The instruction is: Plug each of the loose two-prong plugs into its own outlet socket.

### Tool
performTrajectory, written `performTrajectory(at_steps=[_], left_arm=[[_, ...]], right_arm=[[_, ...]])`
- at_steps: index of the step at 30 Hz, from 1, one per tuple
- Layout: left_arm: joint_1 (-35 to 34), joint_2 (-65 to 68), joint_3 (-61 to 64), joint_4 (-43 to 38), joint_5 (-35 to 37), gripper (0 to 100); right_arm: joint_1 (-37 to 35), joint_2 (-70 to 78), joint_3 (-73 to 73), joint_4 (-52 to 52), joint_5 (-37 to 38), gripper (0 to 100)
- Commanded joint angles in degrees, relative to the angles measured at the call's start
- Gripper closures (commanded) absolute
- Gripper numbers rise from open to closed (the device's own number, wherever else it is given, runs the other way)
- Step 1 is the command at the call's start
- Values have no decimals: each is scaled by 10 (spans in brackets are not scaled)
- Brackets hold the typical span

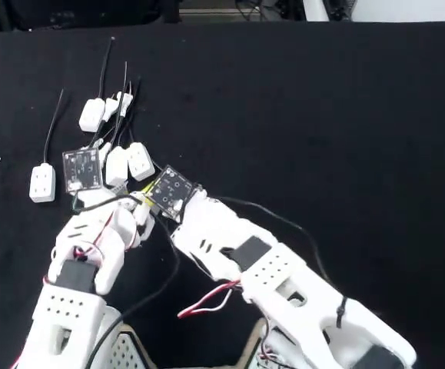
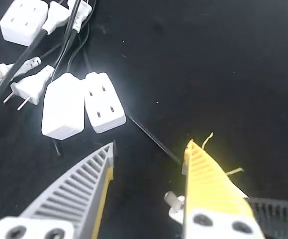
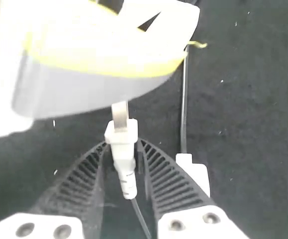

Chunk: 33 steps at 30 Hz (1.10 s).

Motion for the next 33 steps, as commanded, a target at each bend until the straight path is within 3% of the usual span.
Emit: performTrajectory(at_steps=[1, 7, 16, 21, 25, 33], left_arm=[[5, -47, 17, -8, -28, 777], [5, -52, 27, -8, -33, 777], [5, -54, 47, -39, -33, 777], [1, -54, 41, -40, -34, 777], [-1, -52, 18, -30, -34, 777], [-1, 16, -47, 8, -85, 777]], right_arm=[[-10, -87, -1, 16, -5, 988], [-9, -228, 11, 80, -5, 988], [-9, -358, 76, 85, -5, 988], [-4, -361, 93, 85, -5, 988], [60, -360, 93, 89, -51, 988], [125, -257, -22, 191, -89, 988]])
